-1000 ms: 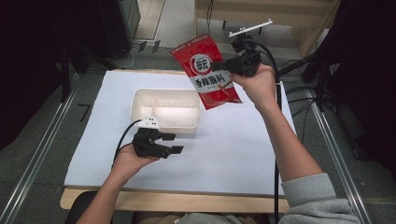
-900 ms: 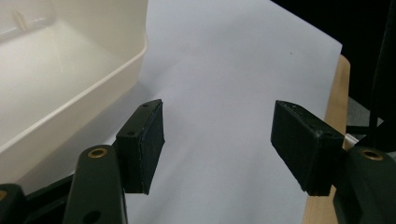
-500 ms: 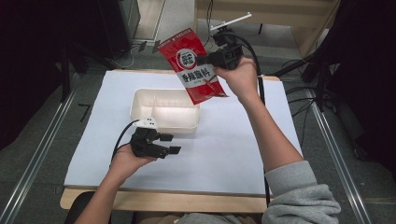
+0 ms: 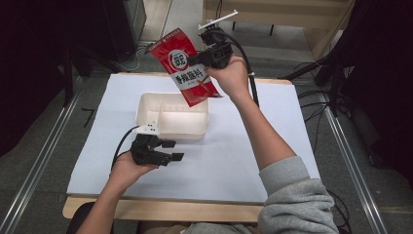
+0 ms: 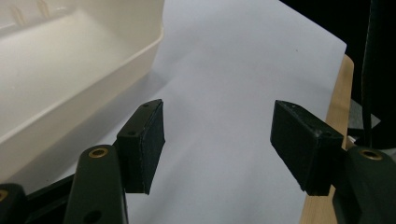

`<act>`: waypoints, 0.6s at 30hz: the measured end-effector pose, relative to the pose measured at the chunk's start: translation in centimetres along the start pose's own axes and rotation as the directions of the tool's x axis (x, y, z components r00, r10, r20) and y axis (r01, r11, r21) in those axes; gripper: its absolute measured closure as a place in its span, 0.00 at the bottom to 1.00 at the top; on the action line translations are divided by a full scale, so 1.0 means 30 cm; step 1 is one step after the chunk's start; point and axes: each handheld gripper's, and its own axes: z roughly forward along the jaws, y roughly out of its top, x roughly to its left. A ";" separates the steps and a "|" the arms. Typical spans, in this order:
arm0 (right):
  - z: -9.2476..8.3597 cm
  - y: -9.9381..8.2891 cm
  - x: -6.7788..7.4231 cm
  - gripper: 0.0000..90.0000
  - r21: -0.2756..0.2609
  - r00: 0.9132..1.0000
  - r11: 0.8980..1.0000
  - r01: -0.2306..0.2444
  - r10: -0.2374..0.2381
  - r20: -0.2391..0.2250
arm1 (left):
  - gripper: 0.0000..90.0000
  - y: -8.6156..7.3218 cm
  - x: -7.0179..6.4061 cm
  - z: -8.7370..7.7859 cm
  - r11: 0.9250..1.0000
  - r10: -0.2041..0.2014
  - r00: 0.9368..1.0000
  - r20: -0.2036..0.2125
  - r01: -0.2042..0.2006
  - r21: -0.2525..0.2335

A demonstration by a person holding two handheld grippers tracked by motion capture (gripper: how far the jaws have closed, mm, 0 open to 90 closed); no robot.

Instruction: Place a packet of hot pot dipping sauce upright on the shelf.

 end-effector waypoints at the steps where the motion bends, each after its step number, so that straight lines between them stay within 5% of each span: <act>1: 0.013 0.000 0.002 1.00 0.002 1.000 1.000 -0.001 0.001 -0.003 | 0.40 0.000 0.001 -0.002 1.000 -0.003 1.000 0.000 0.003 0.001; 18: 0.242 0.002 0.069 1.00 0.032 0.998 0.999 -0.003 0.006 -0.064 | 0.40 -0.016 0.005 -0.025 1.000 -0.013 1.000 -0.001 0.013 -0.012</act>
